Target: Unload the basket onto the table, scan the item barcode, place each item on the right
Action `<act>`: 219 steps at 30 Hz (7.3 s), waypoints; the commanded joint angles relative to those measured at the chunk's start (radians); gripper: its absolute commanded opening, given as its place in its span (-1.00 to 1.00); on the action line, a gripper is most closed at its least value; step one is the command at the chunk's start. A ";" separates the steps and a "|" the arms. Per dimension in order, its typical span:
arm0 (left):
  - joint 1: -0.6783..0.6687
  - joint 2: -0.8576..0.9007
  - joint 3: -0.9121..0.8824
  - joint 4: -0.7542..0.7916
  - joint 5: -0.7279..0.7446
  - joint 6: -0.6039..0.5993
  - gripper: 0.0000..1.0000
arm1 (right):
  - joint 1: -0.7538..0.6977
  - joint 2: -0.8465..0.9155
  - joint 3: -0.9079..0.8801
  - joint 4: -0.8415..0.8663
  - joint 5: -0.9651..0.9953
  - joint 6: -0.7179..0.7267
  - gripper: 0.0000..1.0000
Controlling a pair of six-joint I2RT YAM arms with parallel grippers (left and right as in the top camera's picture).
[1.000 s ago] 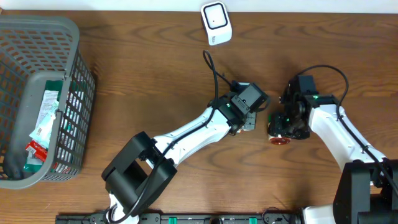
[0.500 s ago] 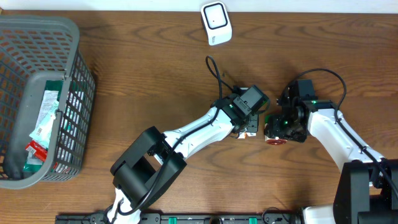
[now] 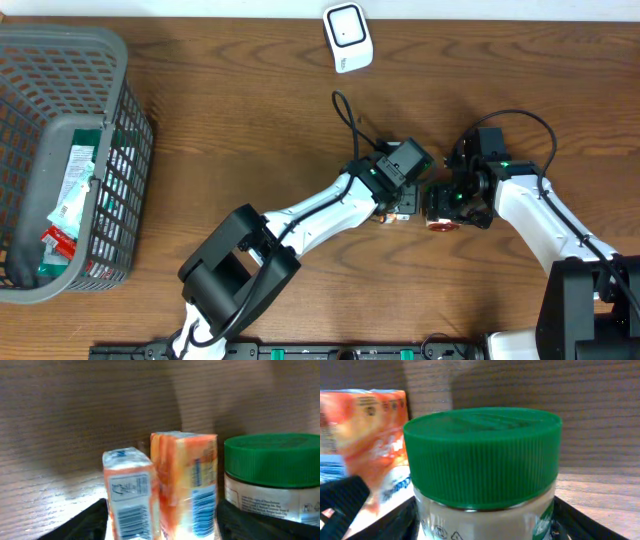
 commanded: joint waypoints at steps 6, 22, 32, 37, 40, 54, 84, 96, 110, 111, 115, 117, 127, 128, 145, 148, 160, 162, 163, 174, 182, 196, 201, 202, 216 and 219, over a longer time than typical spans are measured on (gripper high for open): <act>-0.007 0.005 -0.006 -0.001 -0.013 0.008 0.70 | -0.002 -0.012 0.014 -0.008 -0.009 -0.010 0.69; 0.018 -0.111 -0.003 -0.010 -0.095 0.046 0.78 | -0.009 -0.032 0.277 -0.197 -0.009 -0.010 0.75; 0.142 -0.376 0.026 -0.193 -0.097 0.209 0.78 | -0.132 -0.033 0.364 -0.179 0.097 -0.010 0.99; 0.323 -0.535 0.131 -0.496 -0.220 0.281 0.78 | -0.165 -0.033 0.362 -0.189 0.142 -0.010 0.98; 0.471 -0.595 0.214 -0.657 -0.277 0.282 0.78 | -0.165 -0.033 0.362 -0.190 0.142 -0.010 0.99; 1.312 -0.643 0.313 -0.636 -0.283 0.292 0.78 | -0.165 -0.033 0.362 -0.190 0.142 -0.010 0.98; 1.496 0.110 0.284 -0.680 -0.188 0.749 0.96 | -0.165 -0.033 0.362 -0.190 0.142 -0.010 0.98; 1.496 0.129 0.284 -0.652 -0.041 0.808 0.96 | -0.165 -0.033 0.362 -0.190 0.142 -0.010 0.99; 1.546 0.101 0.375 -0.667 -0.041 0.745 0.96 | -0.165 -0.033 0.362 -0.190 0.142 -0.010 0.99; 1.554 0.099 0.375 -0.657 -0.041 0.745 0.96 | -0.165 -0.033 0.362 -0.190 0.142 -0.010 0.99; 1.576 0.103 0.365 -0.629 -0.041 0.745 0.95 | -0.165 -0.033 0.362 -0.190 0.142 -0.010 0.99; 1.582 0.104 0.345 -0.600 -0.034 0.745 0.95 | -0.165 -0.033 0.362 -0.190 0.142 -0.010 0.98; 1.584 0.105 0.226 -0.484 0.049 0.787 0.96 | -0.165 -0.033 0.362 -0.190 0.142 -0.010 0.99; 1.584 0.104 0.228 -0.484 0.049 0.777 0.96 | -0.165 -0.033 0.362 -0.190 0.142 -0.010 0.98; 1.580 -0.292 0.325 -0.621 0.095 0.536 0.75 | -0.165 -0.033 0.362 -0.190 0.142 -0.010 0.99; 1.581 -0.303 0.323 -0.721 -0.002 0.381 0.43 | -0.165 -0.033 0.362 -0.190 0.142 -0.010 0.98; 1.598 -0.302 -0.044 -0.571 -0.234 0.231 0.47 | -0.165 -0.033 0.362 -0.190 0.142 -0.010 0.98; 1.604 -0.301 -0.100 -0.518 -0.234 0.231 0.47 | -0.165 -0.033 0.362 -0.190 0.142 -0.010 0.99; 1.609 -0.300 -0.126 -0.492 -0.234 0.231 0.47 | -0.165 -0.033 0.362 -0.190 0.142 -0.010 0.99; 1.633 -0.296 -0.349 -0.288 -0.241 0.230 0.47 | -0.165 -0.033 0.362 -0.190 0.142 -0.010 0.99; 1.633 -0.298 -0.439 -0.189 -0.159 0.227 -0.25 | -0.165 -0.033 0.362 -0.190 0.142 -0.010 0.99; 1.633 -0.648 -0.052 -0.410 -0.027 0.227 -0.26 | -0.165 -0.033 0.362 -0.190 0.142 -0.010 0.98; 1.617 -0.808 -0.054 -0.456 -0.048 0.227 0.22 | -0.165 -0.033 0.362 -0.190 0.142 -0.010 0.99; 1.618 -0.810 -0.057 -0.470 -0.069 0.226 0.40 | -0.165 -0.033 0.362 -0.190 0.142 -0.010 0.98; 1.618 -0.319 -0.153 -0.533 -0.073 0.224 0.72 | -0.165 -0.033 0.362 -0.190 0.142 -0.010 0.98; 1.618 -0.211 -0.153 -0.507 -0.073 0.230 0.65 | -0.165 -0.033 0.362 -0.190 0.142 -0.010 0.99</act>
